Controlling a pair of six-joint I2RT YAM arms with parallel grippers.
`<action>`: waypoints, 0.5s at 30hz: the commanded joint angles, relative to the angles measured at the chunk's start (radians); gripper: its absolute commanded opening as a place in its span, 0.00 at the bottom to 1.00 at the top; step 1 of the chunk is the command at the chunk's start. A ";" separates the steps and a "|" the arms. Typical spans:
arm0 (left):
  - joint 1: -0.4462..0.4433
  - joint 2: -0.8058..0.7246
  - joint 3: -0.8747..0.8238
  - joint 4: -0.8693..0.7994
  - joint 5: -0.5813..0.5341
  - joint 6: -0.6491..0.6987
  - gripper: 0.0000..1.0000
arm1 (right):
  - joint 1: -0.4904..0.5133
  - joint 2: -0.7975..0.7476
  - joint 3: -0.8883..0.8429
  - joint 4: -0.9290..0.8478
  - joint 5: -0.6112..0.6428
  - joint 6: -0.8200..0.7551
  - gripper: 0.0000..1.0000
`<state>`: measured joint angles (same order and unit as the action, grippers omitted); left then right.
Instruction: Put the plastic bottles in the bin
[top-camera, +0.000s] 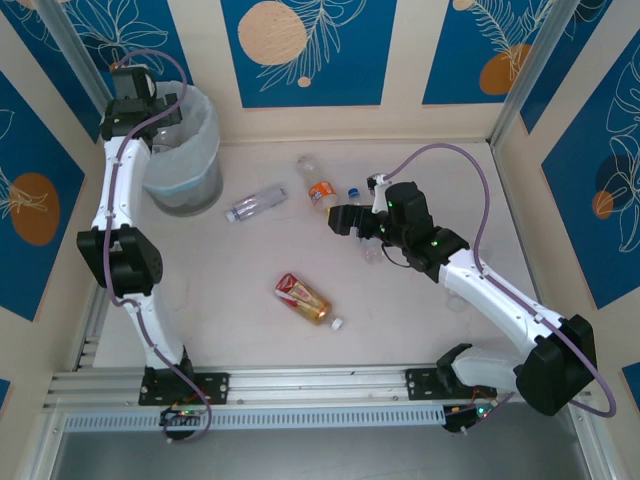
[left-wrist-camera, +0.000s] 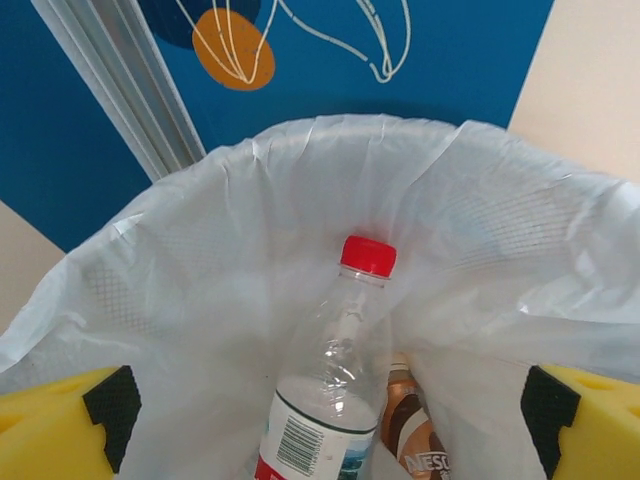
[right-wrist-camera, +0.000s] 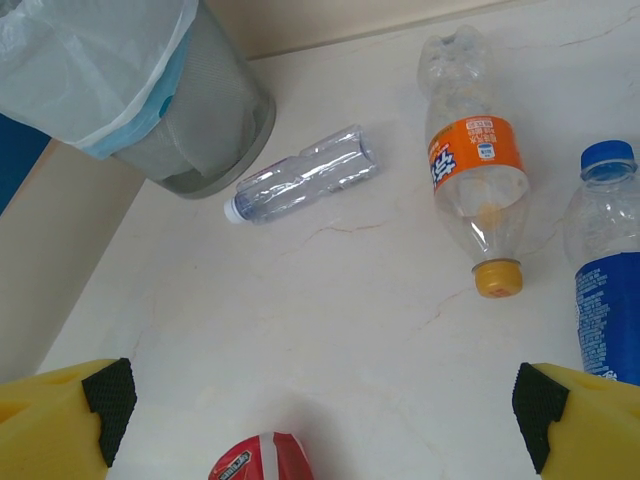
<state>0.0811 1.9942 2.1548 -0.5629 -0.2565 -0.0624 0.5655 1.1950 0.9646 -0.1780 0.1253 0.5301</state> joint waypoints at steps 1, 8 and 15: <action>-0.011 -0.052 0.016 0.006 0.032 -0.010 0.99 | 0.005 0.004 0.026 -0.016 0.018 0.001 0.99; -0.027 -0.081 0.001 0.009 0.062 -0.020 0.99 | 0.005 0.003 0.023 -0.025 0.027 0.004 0.99; -0.071 -0.129 -0.011 -0.004 0.148 0.030 0.99 | 0.006 0.005 0.025 -0.024 0.037 0.007 0.99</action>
<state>0.0410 1.9316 2.1517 -0.5629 -0.1699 -0.0673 0.5655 1.1950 0.9646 -0.1959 0.1379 0.5301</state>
